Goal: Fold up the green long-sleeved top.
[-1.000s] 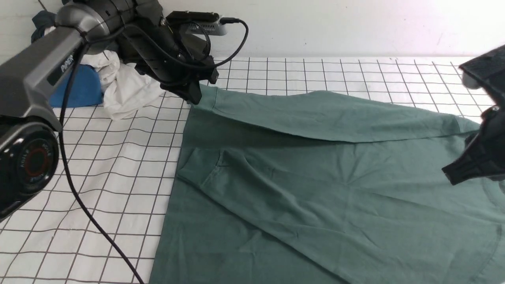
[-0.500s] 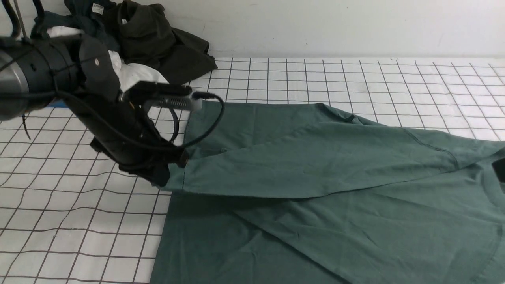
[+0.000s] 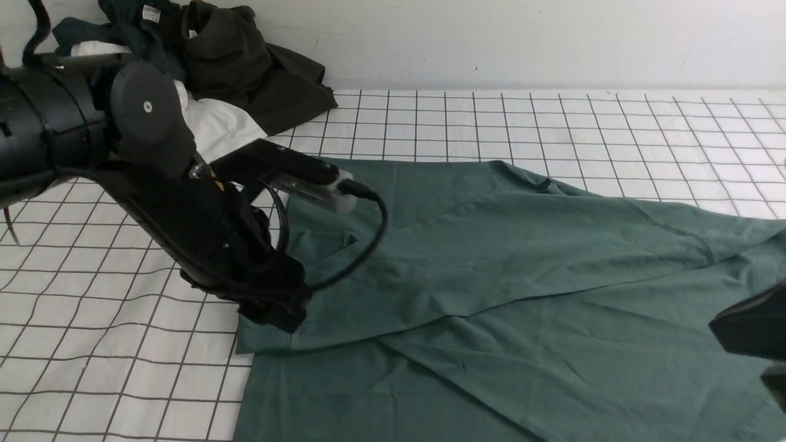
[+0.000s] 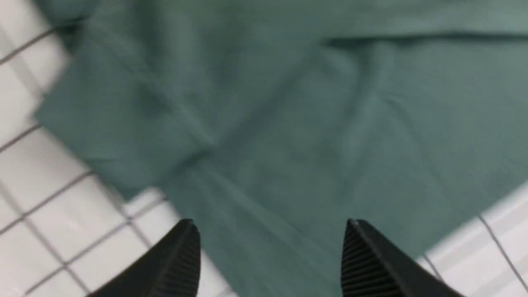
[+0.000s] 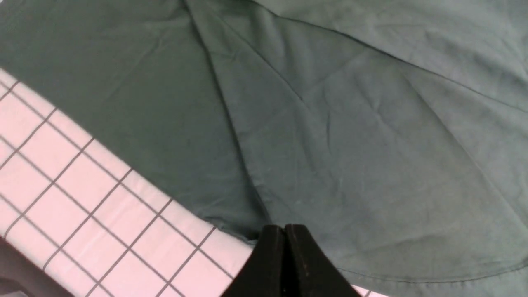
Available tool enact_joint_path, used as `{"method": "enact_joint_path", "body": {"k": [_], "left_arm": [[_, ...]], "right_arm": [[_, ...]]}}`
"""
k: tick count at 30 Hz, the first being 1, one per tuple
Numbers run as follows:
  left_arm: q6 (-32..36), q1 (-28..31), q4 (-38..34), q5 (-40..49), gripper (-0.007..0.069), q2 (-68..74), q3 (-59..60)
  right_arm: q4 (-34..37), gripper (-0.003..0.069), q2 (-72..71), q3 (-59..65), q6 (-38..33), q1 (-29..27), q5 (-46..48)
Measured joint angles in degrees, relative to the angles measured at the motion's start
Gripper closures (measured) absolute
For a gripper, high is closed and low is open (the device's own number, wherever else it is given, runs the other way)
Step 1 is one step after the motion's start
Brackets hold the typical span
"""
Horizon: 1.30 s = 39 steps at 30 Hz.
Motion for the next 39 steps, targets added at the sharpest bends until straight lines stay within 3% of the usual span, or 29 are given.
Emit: {"method": "enact_joint_path", "body": {"k": [5,9,18,24,30,36,39], "left_arm": [[3.53,-13.1,6.66,5.6,0.022,-4.04,10.32],[6.27,-17.43,13.99,1.93,0.0221,-3.1,20.41],[6.56,-17.67,15.72,-13.17,0.0221,4.41,25.05],[4.2,-17.67,17.11,-13.1,0.0226,5.96,24.39],[-0.04,-17.67,17.8,-12.44,0.0298,5.96,24.28],[-2.89,-17.73,18.3,-11.7,0.0438,6.29,23.59],[-4.37,-17.73,19.19,-10.15,0.0469,7.03,22.07]], "right_arm": [[0.06,0.0673,0.0,0.0,0.06,3.74,0.1],[0.06,0.0673,0.0,0.0,0.08,4.57,0.1],[0.33,0.0673,0.0,0.0,0.08,4.62,0.1],[0.59,0.0673,0.0,0.0,0.08,4.62,0.1],[0.6,0.0673,0.0,0.0,0.08,4.62,0.1],[0.6,0.0673,0.0,0.0,0.08,4.62,0.1],[0.6,0.0673,0.0,0.0,0.08,4.62,0.1]]}}
